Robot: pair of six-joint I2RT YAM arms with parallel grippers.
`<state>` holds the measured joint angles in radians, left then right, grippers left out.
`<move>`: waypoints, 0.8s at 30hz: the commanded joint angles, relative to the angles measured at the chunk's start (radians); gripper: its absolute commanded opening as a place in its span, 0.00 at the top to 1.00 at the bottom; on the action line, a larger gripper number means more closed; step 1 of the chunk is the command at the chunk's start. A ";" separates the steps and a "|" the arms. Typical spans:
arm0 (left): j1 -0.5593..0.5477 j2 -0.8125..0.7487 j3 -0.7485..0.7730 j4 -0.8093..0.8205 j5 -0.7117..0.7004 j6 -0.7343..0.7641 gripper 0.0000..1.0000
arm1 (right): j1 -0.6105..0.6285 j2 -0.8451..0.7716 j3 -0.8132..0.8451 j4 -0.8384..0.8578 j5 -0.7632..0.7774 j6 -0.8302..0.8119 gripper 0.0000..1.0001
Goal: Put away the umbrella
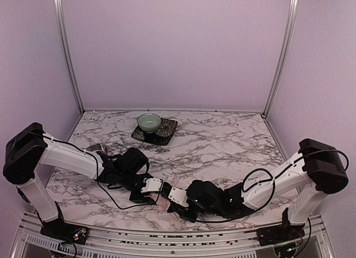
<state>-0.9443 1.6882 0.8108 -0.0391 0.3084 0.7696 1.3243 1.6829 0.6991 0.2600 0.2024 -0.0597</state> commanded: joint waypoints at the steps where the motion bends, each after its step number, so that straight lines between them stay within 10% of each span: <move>1: -0.005 0.007 -0.061 0.081 0.058 -0.010 0.53 | -0.012 0.046 -0.039 -0.201 -0.039 0.027 1.00; 6: -0.011 0.019 -0.066 0.084 0.053 0.002 1.00 | -0.016 0.040 -0.009 -0.228 -0.003 0.021 0.89; 17: -0.100 0.021 -0.146 0.103 -0.115 0.145 1.00 | -0.035 -0.238 0.081 -0.390 -0.073 -0.002 0.28; 24: -0.152 0.037 -0.148 0.054 -0.167 0.222 1.00 | -0.338 -0.512 0.081 -0.425 -0.660 0.125 0.21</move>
<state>-1.0657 1.6768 0.7101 0.1753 0.2001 0.9108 1.1679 1.2812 0.7448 -0.1268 -0.0788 -0.0349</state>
